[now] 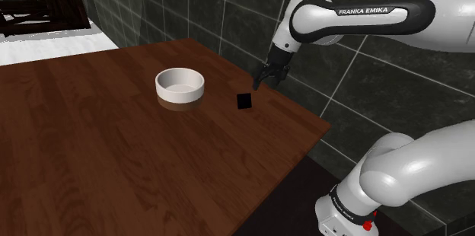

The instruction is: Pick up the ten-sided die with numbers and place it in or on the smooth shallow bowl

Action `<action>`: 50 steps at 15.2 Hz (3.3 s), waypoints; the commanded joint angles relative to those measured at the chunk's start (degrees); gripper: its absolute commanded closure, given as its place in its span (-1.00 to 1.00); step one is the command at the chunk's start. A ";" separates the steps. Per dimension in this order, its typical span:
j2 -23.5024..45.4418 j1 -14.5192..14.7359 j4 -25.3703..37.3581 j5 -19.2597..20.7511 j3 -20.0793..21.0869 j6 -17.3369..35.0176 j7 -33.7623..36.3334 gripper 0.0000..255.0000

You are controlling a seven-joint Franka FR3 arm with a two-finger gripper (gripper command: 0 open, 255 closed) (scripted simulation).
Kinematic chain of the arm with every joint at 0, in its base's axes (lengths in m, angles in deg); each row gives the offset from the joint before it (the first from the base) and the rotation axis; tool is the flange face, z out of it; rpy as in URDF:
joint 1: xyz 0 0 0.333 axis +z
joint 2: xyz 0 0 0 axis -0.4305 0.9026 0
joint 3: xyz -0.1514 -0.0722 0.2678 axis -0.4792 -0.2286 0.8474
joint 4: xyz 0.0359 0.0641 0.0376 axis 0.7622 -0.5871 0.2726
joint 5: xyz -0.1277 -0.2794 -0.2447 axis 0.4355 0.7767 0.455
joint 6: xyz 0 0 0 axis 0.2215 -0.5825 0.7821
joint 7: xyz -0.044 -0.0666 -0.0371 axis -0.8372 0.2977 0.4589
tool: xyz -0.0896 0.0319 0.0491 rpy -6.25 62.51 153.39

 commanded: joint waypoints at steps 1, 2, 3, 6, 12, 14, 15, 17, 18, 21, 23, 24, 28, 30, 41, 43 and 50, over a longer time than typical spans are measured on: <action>3.26 0.79 0.36 -1.04 0.65 3.67 -0.30 -1.00; 5.13 1.16 0.83 -1.51 0.94 5.36 -0.50 -1.00; 7.02 1.53 1.37 -1.98 1.22 7.00 -0.72 -1.00; 8.48 1.83 0.72 -2.43 1.55 9.26 -0.93 -1.00; 10.70 2.32 -1.51 -3.22 2.10 13.77 -1.30 -1.00; 10.70 2.32 -1.51 -3.22 2.10 13.77 -1.30 -1.00; 10.70 2.32 -1.51 -3.22 2.10 13.77 -1.30 -1.00; 10.70 2.32 -1.51 -3.22 2.10 13.77 -1.30 -1.00; 10.70 2.32 -1.51 -3.22 2.10 13.77 -1.30 -1.00; 10.69 2.32 -1.51 -3.22 2.10 13.76 -1.30 1.00; 10.72 2.31 -1.49 -3.22 2.09 13.76 -1.31 1.00; 10.72 2.31 -1.48 -3.22 2.08 13.76 -1.32 1.00; 10.71 2.31 -1.49 -3.22 2.09 13.76 -1.32 1.00; 10.35 2.28 -1.04 -3.08 2.08 12.97 -1.10 1.00; 7.57 1.89 4.98 -1.80 1.85 4.31 0.85 1.00; 7.24 1.83 6.22 -1.61 1.81 2.77 1.17 1.00; 6.51 1.68 10.91 -1.05 1.63 -2.57 2.24 1.00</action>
